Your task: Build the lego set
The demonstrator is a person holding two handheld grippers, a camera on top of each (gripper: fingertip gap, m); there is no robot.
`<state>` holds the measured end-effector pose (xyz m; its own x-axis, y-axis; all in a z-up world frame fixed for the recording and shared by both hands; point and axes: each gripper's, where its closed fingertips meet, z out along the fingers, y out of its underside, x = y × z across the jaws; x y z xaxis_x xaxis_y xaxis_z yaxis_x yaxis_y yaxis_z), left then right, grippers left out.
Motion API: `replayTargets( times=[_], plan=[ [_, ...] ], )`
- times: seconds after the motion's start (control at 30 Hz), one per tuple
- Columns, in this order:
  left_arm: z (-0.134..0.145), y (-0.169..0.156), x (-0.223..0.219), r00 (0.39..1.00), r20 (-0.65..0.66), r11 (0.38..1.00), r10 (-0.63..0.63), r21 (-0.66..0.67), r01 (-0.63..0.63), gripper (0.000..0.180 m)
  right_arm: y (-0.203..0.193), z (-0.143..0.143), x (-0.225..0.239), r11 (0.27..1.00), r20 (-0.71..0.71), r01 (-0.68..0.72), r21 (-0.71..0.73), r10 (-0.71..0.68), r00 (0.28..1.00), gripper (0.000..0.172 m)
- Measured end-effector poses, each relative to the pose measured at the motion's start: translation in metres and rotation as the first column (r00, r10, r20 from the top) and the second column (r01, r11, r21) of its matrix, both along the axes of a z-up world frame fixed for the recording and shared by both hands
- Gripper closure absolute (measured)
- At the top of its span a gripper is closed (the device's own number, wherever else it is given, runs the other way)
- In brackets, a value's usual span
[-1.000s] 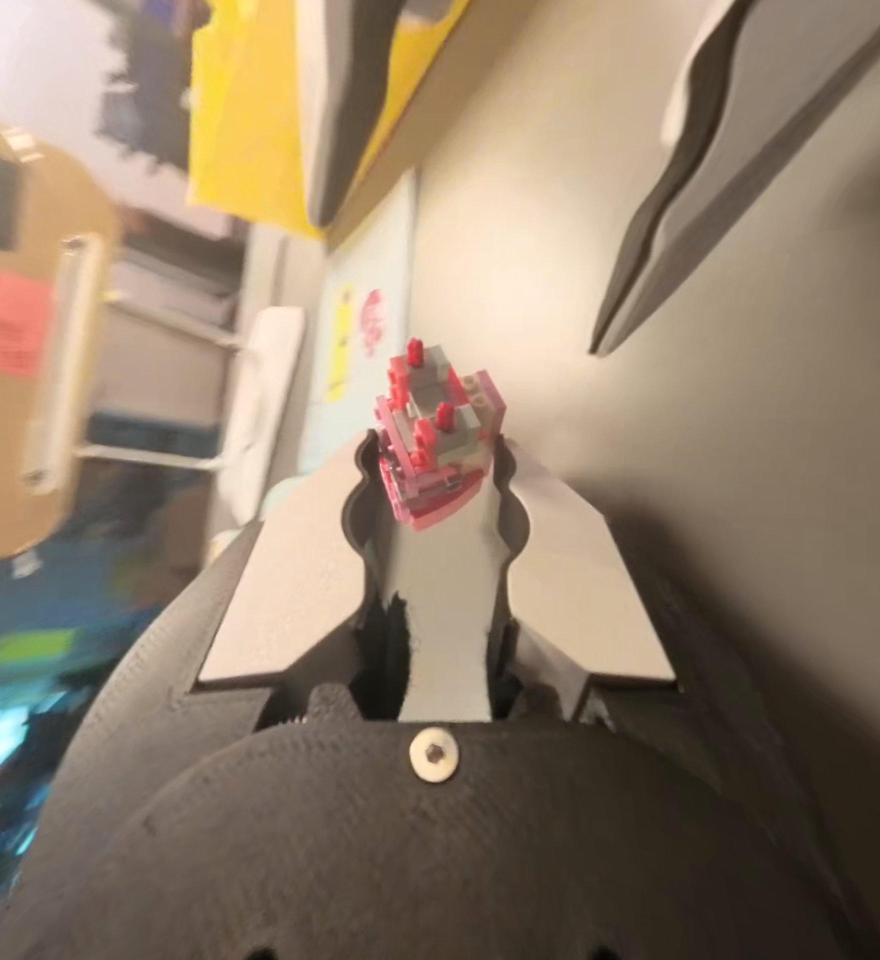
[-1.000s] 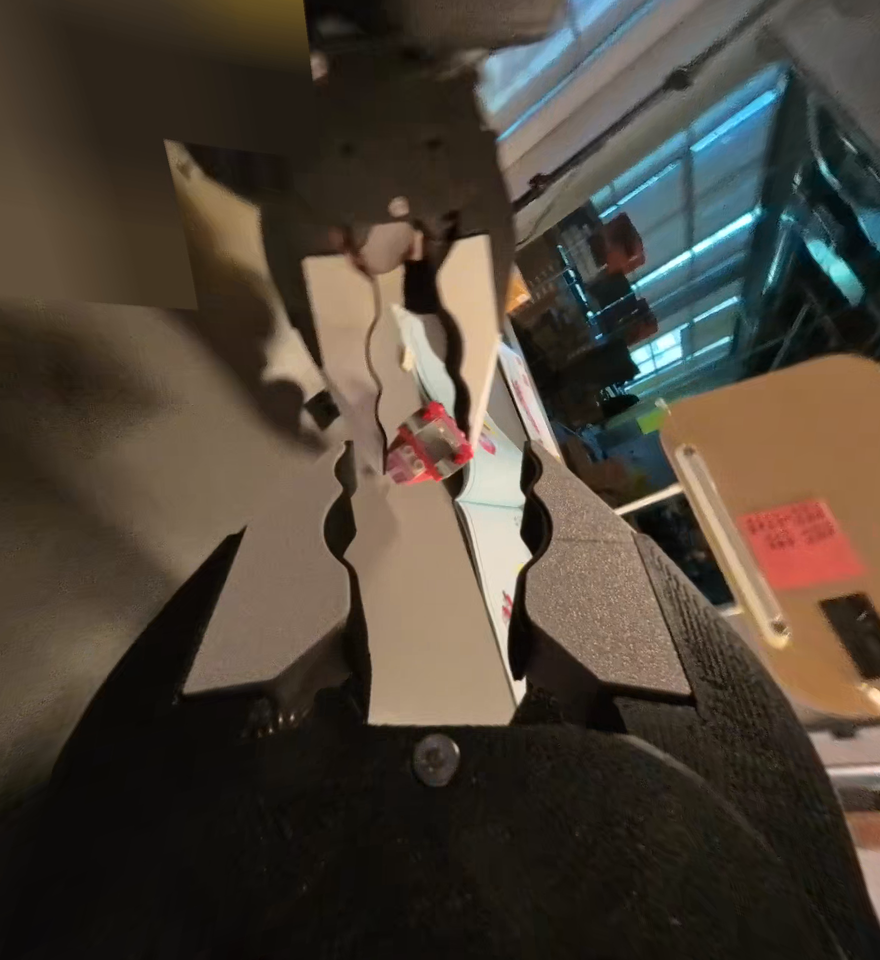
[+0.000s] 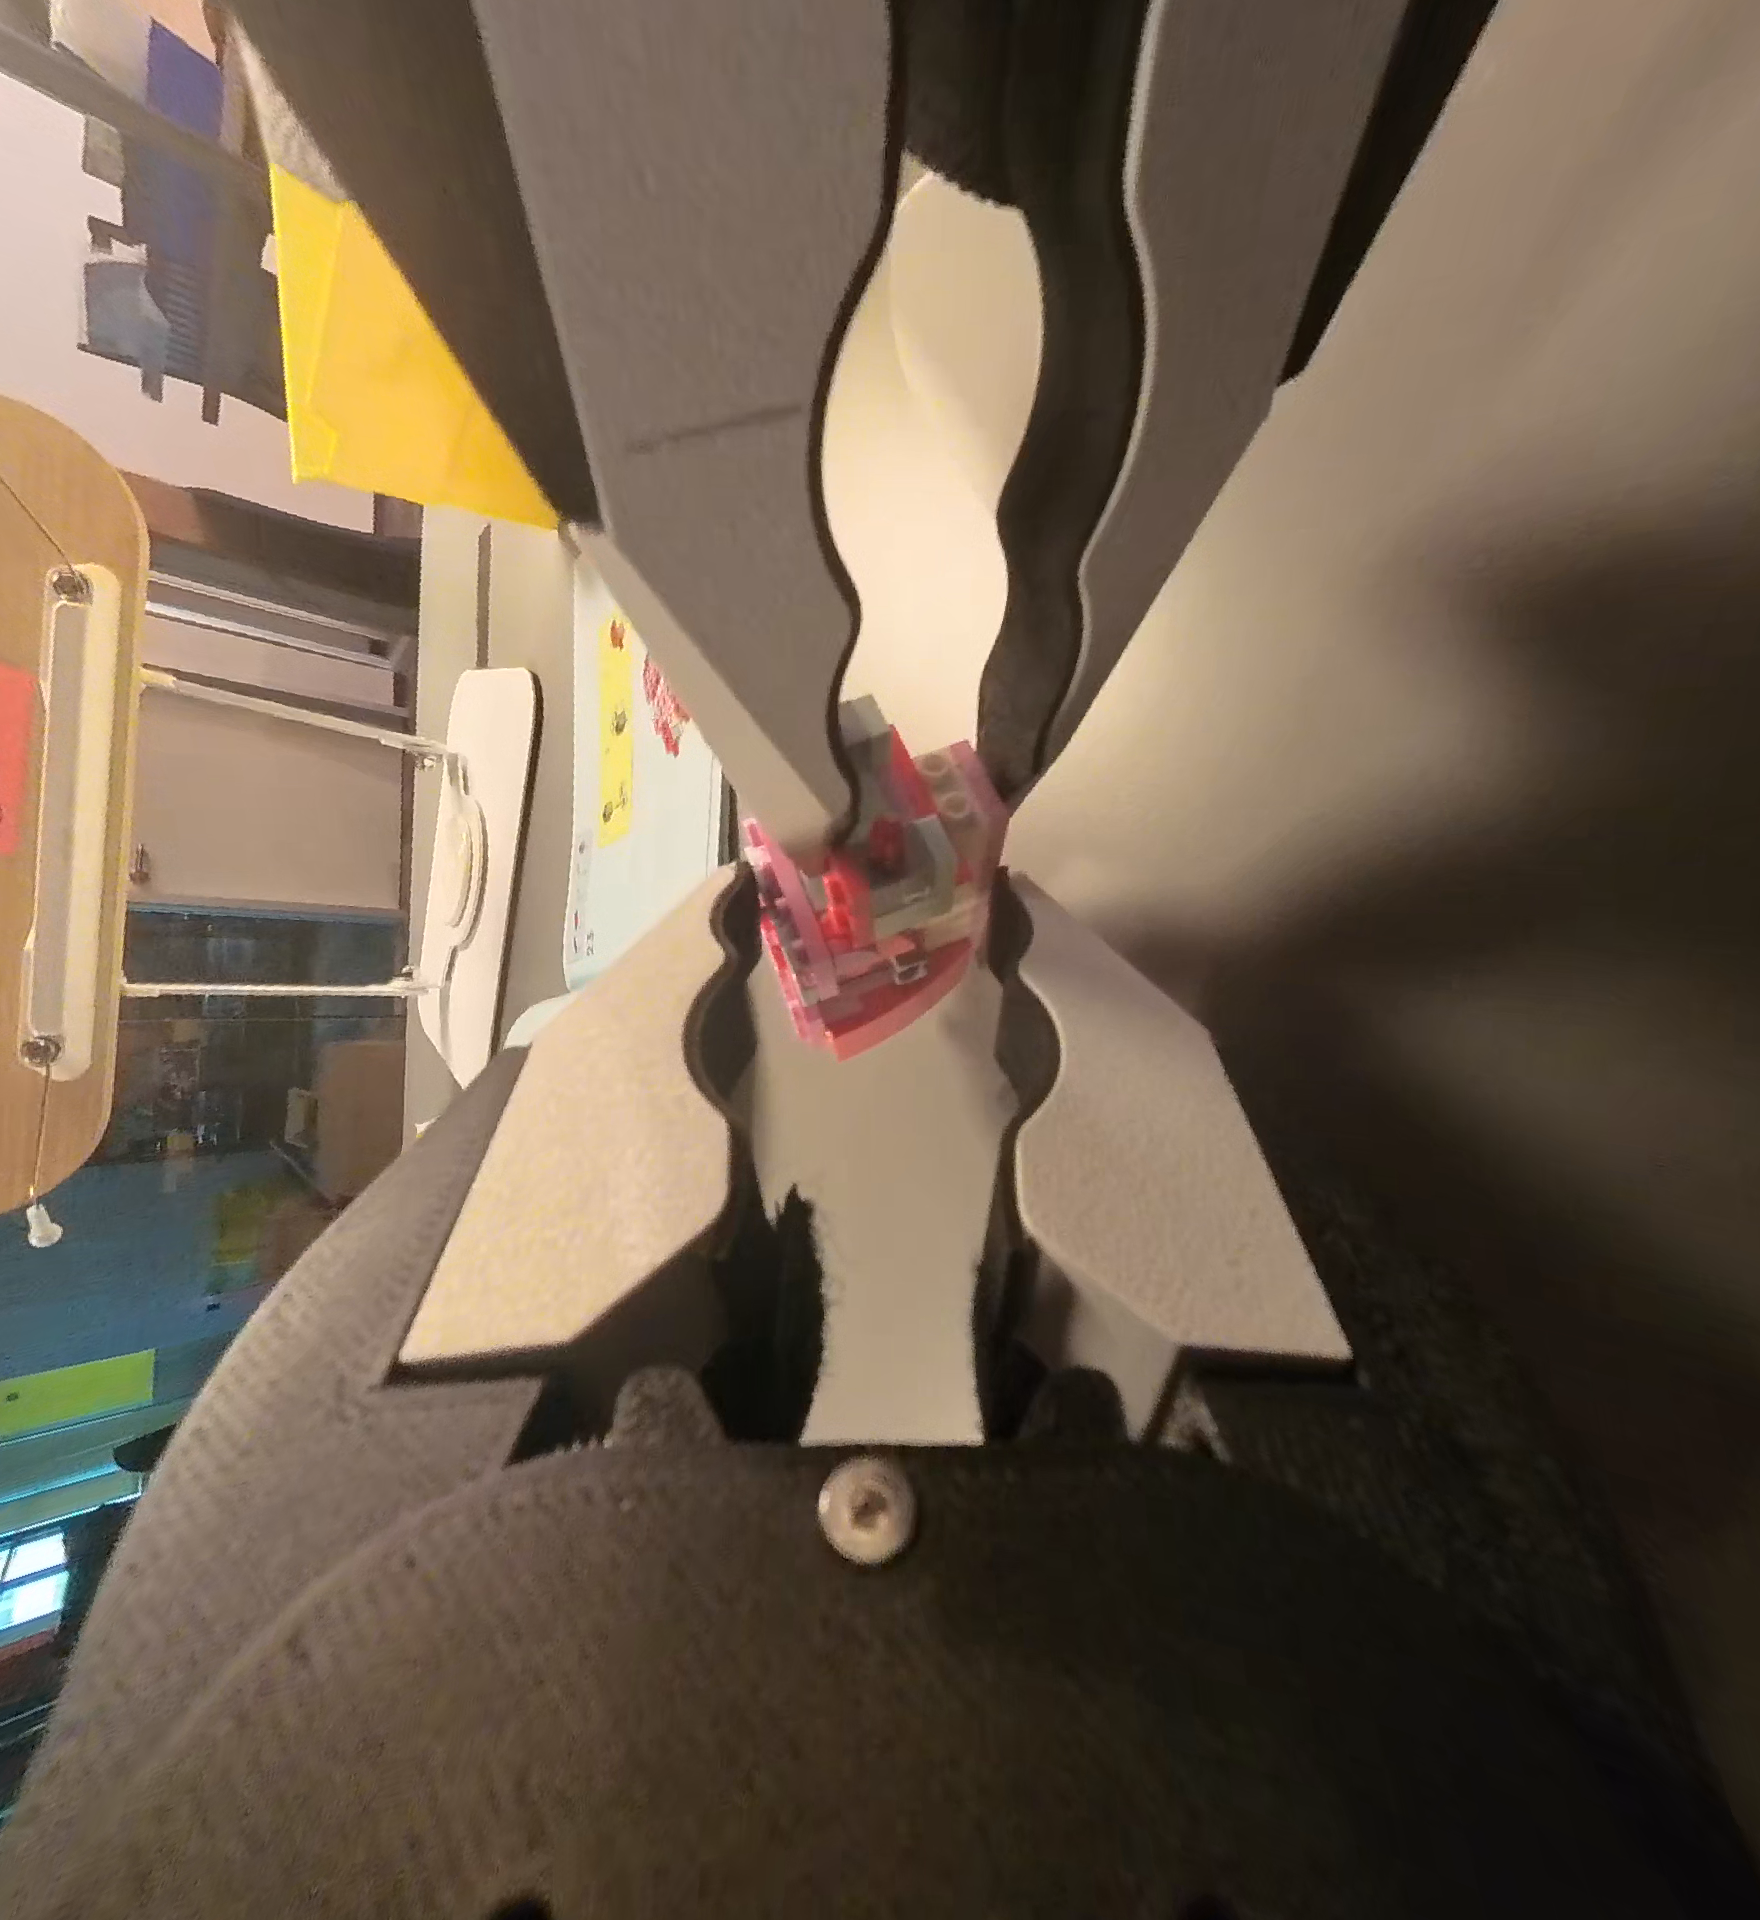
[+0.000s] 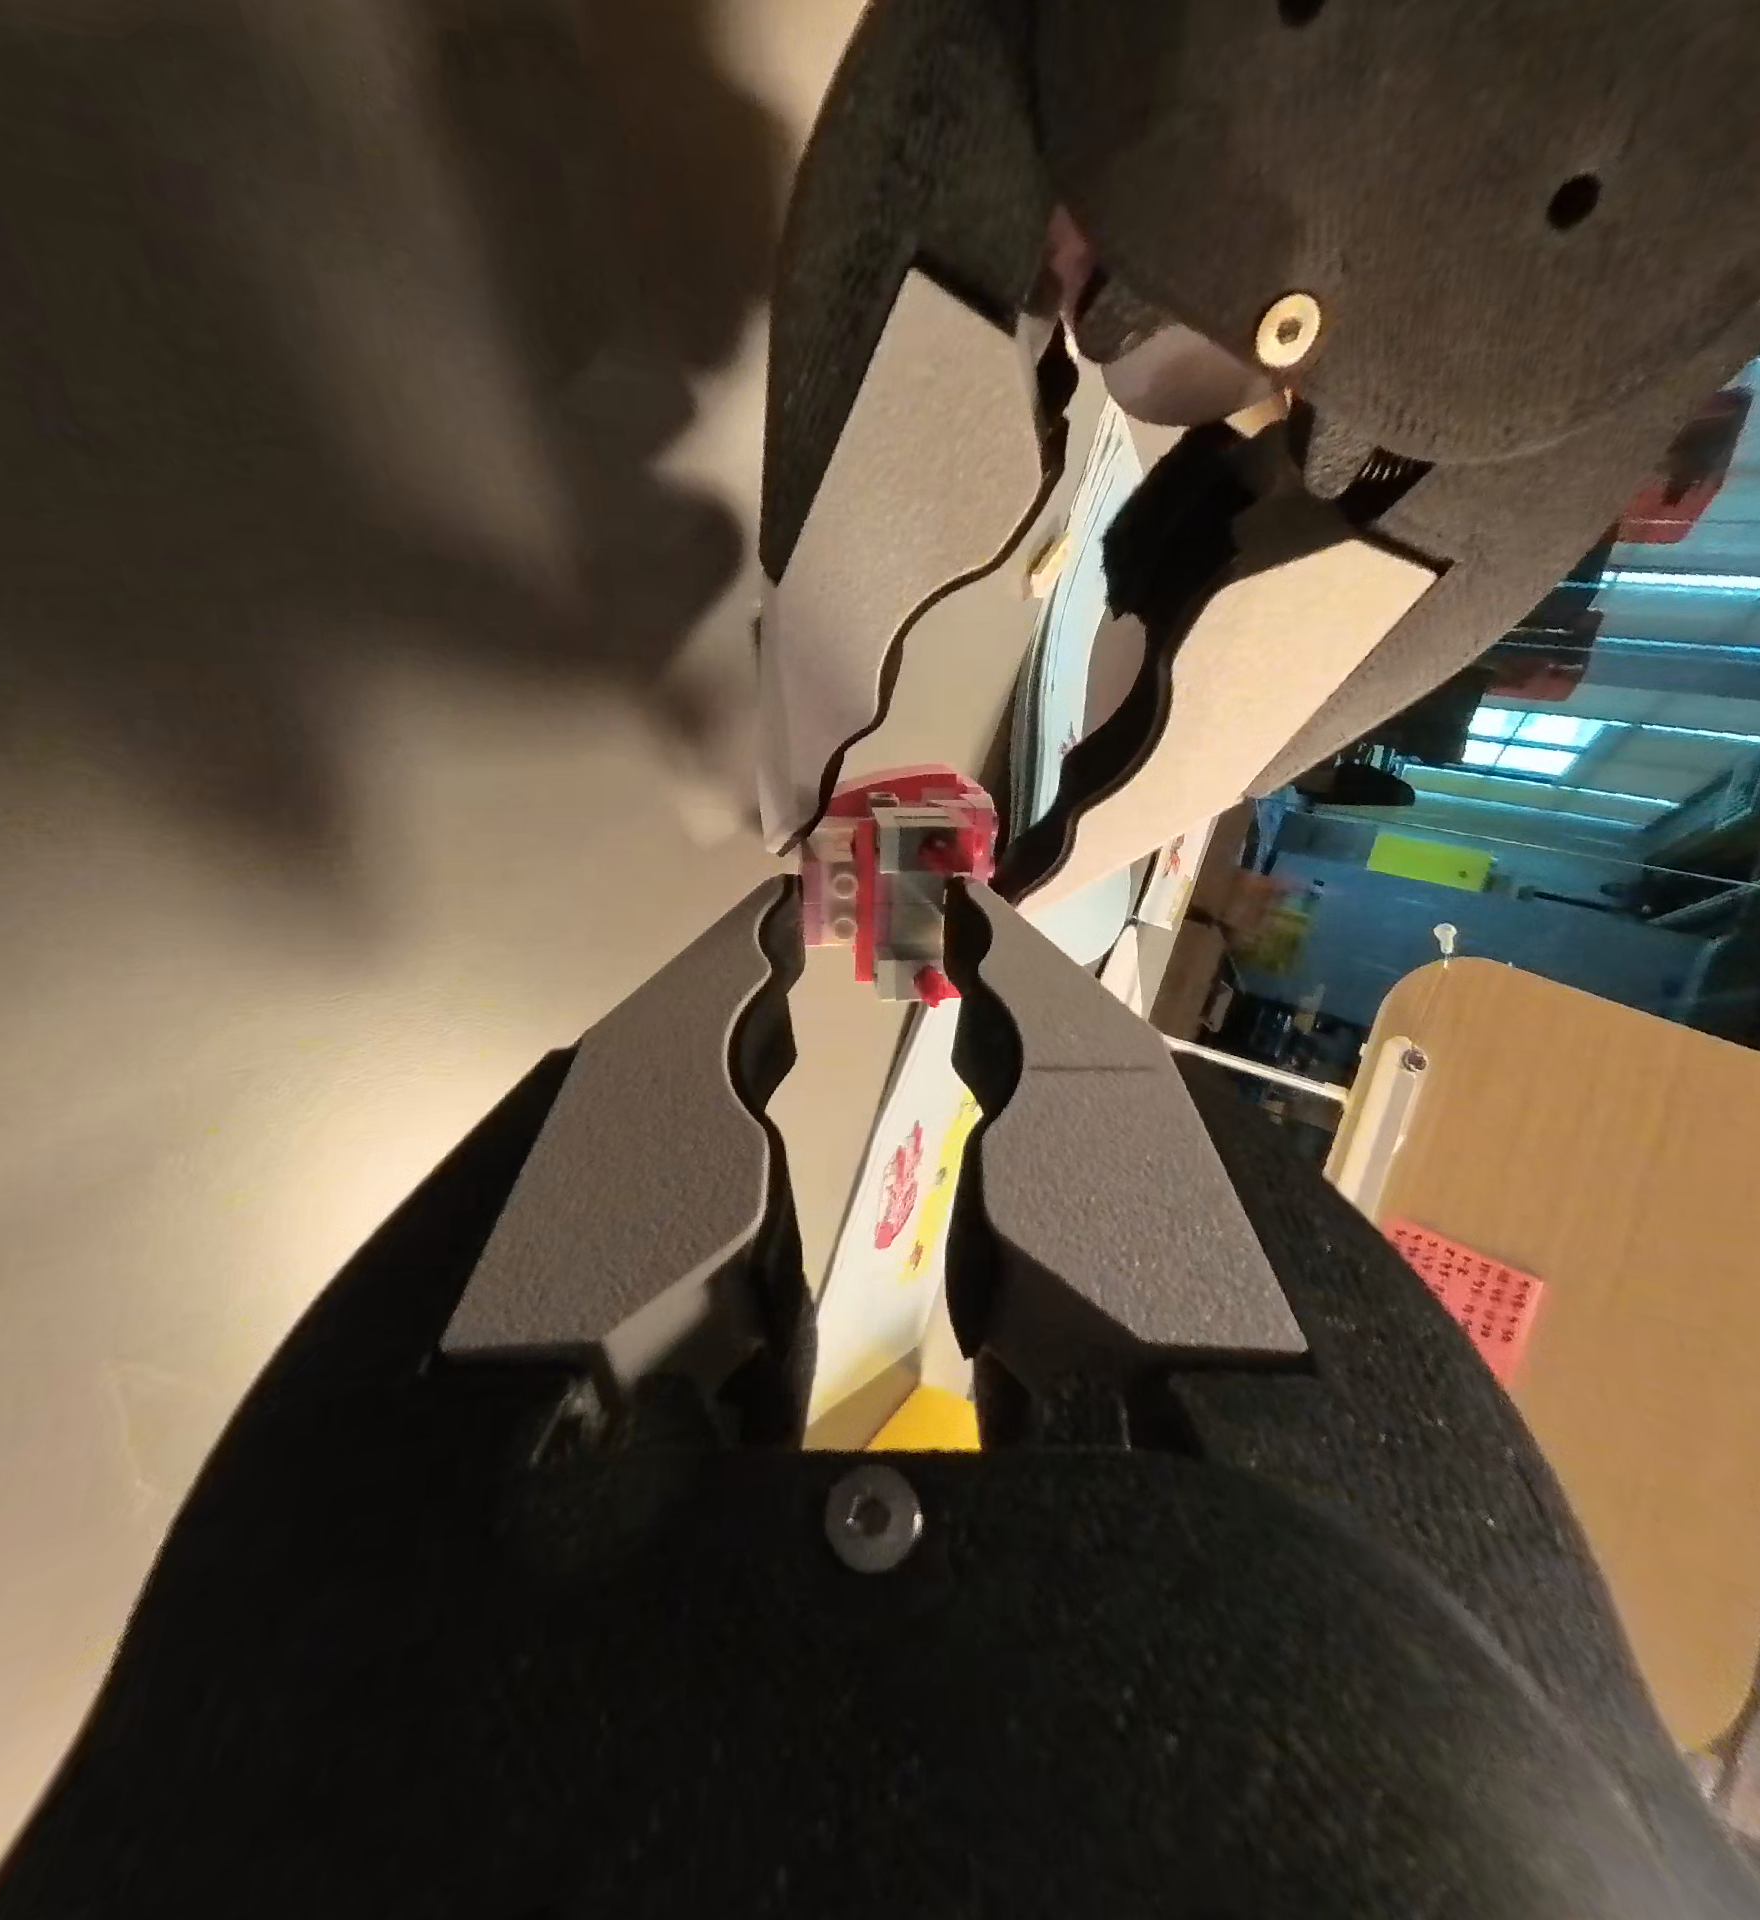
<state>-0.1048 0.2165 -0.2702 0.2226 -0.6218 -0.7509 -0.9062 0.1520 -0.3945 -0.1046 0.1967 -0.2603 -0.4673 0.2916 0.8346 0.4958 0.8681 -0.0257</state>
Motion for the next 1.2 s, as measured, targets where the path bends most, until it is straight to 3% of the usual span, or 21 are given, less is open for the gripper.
replayTargets(
  times=[0.13,0.27,0.33,0.47,0.83,1.03,1.2],
  plan=[
    [-0.003,-0.001,-0.002,1.0,-0.029,1.0,-0.011,-0.006,0.011,0.137,-0.003,-0.002,-0.001,0.997,-0.1,-0.005,-0.073,-0.002,0.995,0.145],
    [0.002,0.001,-0.006,0.998,-0.059,0.999,0.012,0.037,-0.01,0.137,-0.011,0.009,0.006,0.958,-0.233,0.015,-0.288,-0.085,0.969,0.118],
    [0.002,0.002,-0.007,0.999,-0.049,0.999,0.019,0.036,-0.017,0.137,-0.012,0.017,0.009,0.901,-0.305,0.005,-0.435,-0.152,0.94,0.117],
    [0.001,0.005,-0.01,0.997,-0.056,0.998,0.045,0.036,-0.043,0.137,-0.013,0.03,0.008,0.719,-0.365,-0.043,-0.694,-0.299,0.882,0.116],
    [-0.004,0.007,-0.012,0.995,-0.08,0.998,0.062,0.026,-0.06,0.137,-0.007,0.019,-0.007,0.426,-0.211,0.02,-0.904,-0.488,0.847,0.117],
    [-0.004,0.011,-0.014,0.989,-0.118,0.994,0.089,0.068,-0.082,0.137,0.003,0.012,-0.014,0.43,-0.184,0.108,-0.896,-0.582,0.792,0.125],
    [0.007,0.019,-0.017,0.967,-0.198,0.972,0.158,0.205,-0.117,0.136,0.021,0.01,-0.011,0.48,-0.208,0.199,-0.854,-0.667,0.716,0.129]
  ],
)
